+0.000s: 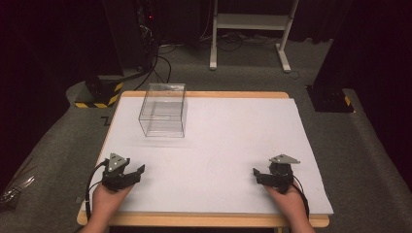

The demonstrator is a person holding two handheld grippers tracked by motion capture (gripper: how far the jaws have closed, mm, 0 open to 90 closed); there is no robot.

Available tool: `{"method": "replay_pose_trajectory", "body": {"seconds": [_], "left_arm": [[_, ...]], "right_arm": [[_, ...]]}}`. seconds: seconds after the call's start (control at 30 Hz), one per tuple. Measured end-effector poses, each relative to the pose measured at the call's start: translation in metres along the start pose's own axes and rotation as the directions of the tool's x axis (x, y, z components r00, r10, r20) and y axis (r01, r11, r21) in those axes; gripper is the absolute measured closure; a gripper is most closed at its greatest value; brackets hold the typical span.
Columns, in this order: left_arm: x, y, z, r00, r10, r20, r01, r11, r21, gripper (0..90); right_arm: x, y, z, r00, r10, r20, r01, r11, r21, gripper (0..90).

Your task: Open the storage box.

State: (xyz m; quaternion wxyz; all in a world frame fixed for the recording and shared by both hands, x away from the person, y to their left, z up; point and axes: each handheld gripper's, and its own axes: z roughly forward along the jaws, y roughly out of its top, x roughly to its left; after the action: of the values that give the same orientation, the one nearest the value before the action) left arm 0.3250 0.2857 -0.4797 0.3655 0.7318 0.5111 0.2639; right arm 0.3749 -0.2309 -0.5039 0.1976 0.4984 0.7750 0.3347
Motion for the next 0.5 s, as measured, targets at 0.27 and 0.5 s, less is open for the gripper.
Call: {"method": "replay_pose_trajectory", "body": {"seconds": [0.27, 0.5], "left_arm": [[-0.004, 0.007, -0.003, 0.9994, -0.011, 0.033, 0.012, 0.9997, -0.023, 35.6], [-0.011, 0.017, 0.002, 0.9998, -0.007, 0.018, 0.008, 0.9997, -0.024, 32.7]], "right_arm": [[0.000, 0.000, 0.000, 1.0000, -0.004, 0.002, 0.004, 1.000, -0.001, 16.6], [0.000, 0.000, 0.000, 1.0000, -0.005, 0.004, 0.005, 1.000, -0.001, 16.6]]}}
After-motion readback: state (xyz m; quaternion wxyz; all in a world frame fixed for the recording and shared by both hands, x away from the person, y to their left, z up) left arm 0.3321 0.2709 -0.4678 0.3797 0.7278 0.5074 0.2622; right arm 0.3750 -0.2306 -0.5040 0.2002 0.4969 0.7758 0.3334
